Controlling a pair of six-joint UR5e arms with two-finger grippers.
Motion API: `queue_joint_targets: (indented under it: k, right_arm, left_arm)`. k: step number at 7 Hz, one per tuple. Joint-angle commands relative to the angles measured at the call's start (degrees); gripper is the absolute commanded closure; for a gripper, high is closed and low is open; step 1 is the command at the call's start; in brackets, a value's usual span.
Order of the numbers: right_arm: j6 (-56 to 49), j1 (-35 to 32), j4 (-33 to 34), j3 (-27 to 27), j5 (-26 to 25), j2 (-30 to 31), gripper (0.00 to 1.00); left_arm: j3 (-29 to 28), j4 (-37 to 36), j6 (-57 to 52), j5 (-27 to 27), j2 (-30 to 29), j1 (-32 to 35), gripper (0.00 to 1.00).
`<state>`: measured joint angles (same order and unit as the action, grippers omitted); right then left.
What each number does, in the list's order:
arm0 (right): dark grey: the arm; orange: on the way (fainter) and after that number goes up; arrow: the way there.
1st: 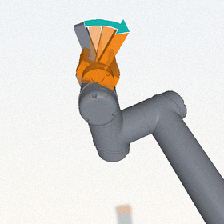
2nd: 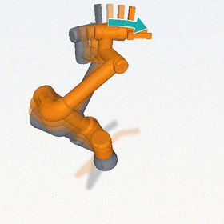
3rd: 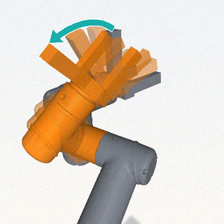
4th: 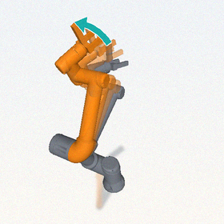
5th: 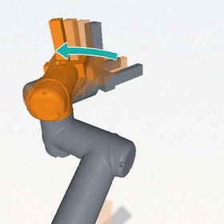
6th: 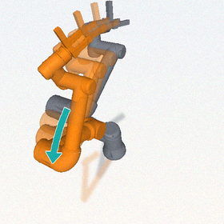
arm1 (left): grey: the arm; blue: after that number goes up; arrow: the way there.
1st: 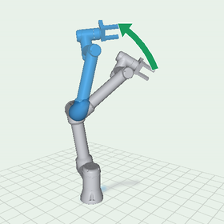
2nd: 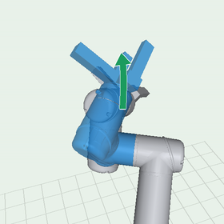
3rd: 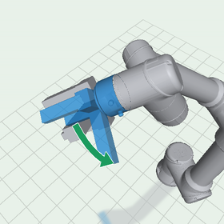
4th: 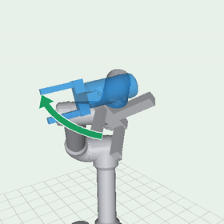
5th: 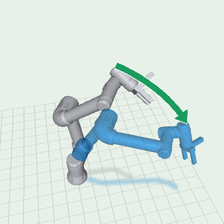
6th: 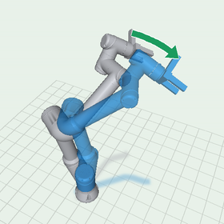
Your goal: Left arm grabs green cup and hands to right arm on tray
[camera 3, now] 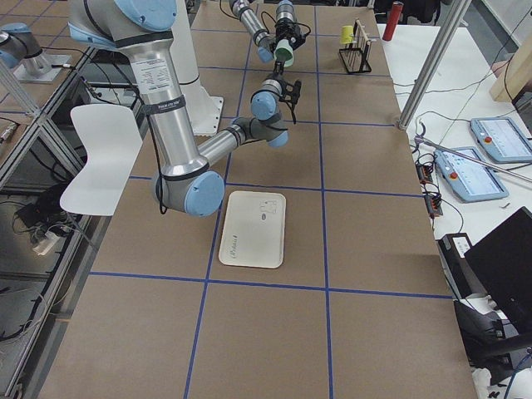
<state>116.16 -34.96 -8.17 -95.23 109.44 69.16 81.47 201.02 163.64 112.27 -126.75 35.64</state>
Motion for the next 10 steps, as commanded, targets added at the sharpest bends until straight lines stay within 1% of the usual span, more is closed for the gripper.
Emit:
queue_joint_targets:
  k: [1,3,4,5,6,7,8,9,10]
  right_arm:
    - [0.3,0.76,-3.5,0.57,-0.1,0.27,0.15]
    - [0.91,1.12,-5.27,1.01,-0.1,0.18,0.19]
    - [2.31,1.21,-6.76,1.18,-0.1,0.27,0.23]
    - [3.02,1.21,-6.86,1.1,-0.1,0.27,0.28]
    - [3.02,1.21,-6.86,1.1,-0.02,0.36,0.36]
    - [3.37,1.21,-7.99,1.1,-0.1,0.45,0.47]
    - [4.59,1.12,-9.05,1.18,-0.1,0.71,0.61]
    - [4.69,1.12,-9.15,1.19,-0.1,0.71,0.73]
    - [4.69,1.12,-9.15,1.19,-0.02,0.89,0.94]
  left_arm:
    - [0.01,-0.1,0.01,-3.19,-0.43,-1.62,1.0]
    - [-0.17,-0.71,-0.08,-3.46,-2.09,-3.46,1.0]
    - [-0.34,-0.71,-0.08,-5.72,-2.45,-4.51,1.0]
    - [-0.52,-0.71,-0.25,-6.27,-2.8,-5.66,1.0]
    - [-0.52,-0.71,-0.25,-6.36,-2.8,-5.75,1.0]
    - [-0.69,-0.71,-0.34,-6.36,-2.8,-5.93,1.0]
    - [-0.61,-0.71,-0.25,-6.28,-2.8,-6.02,1.0]
    - [-0.96,-0.71,-0.34,-6.36,-2.71,-6.11,0.95]
    - [-0.79,-0.63,-0.52,-6.36,-2.71,-6.19,0.56]
